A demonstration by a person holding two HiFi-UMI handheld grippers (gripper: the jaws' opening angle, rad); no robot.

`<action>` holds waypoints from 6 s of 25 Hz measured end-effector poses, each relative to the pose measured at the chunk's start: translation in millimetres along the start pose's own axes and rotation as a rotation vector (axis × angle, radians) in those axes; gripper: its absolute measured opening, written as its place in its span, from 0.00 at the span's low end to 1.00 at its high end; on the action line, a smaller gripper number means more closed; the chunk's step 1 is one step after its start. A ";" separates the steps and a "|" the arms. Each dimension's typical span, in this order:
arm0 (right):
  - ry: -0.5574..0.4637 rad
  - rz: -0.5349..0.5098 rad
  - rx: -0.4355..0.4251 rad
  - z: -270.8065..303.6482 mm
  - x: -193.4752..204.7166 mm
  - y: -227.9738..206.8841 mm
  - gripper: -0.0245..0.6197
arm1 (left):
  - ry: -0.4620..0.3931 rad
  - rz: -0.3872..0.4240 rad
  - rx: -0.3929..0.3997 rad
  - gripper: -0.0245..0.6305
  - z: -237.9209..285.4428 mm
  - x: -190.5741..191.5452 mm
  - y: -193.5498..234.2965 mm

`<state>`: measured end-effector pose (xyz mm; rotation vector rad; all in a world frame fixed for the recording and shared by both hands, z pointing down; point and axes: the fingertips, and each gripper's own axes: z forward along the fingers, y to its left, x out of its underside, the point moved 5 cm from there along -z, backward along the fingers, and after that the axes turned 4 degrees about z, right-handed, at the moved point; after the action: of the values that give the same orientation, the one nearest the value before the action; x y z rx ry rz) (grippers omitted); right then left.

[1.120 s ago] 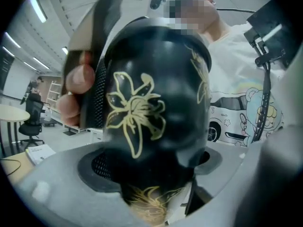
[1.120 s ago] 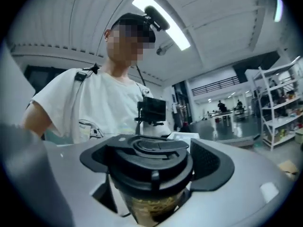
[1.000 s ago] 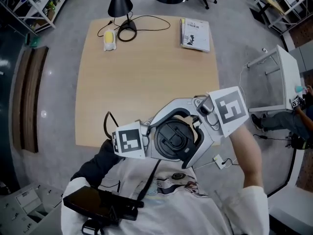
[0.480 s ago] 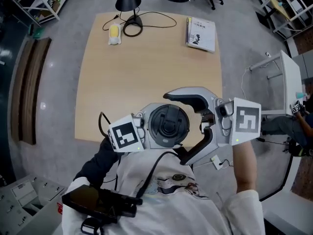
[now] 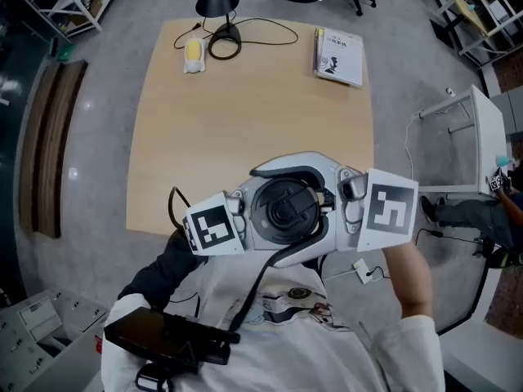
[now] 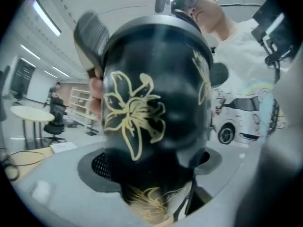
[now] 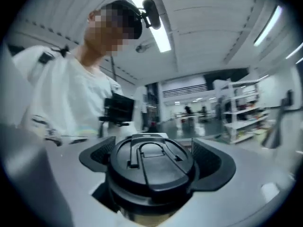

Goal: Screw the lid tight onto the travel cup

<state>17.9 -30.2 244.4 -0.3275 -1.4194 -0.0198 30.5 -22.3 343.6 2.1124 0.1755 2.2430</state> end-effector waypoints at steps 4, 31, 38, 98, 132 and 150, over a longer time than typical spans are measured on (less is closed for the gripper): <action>0.021 -0.046 0.400 5.0 6.5 -14.6 0.82 | 0.025 0.084 -0.208 0.66 -13.1 0.0 30.2; -0.035 -0.030 -0.306 -18.9 3.2 10.3 0.95 | -0.034 -0.003 0.191 0.66 -6.9 2.0 -15.5; 0.009 0.022 -0.454 4.4 13.9 23.1 0.83 | -0.033 -0.041 0.281 0.66 3.4 9.0 -32.9; 0.039 0.080 0.049 12.7 148.1 -79.8 0.79 | -0.006 -0.269 -0.142 0.67 -32.6 136.9 44.0; 0.323 0.049 0.519 34.3 317.0 -172.1 0.79 | 0.090 -0.474 -0.390 0.66 -153.6 211.4 79.8; 0.332 0.090 0.487 16.0 350.0 -129.7 0.82 | 0.077 -0.441 -0.492 0.66 -137.8 203.2 81.1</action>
<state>31.0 -87.1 613.4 0.0180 -1.0377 0.3265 -116.5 -84.9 546.9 1.5571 0.0707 1.8694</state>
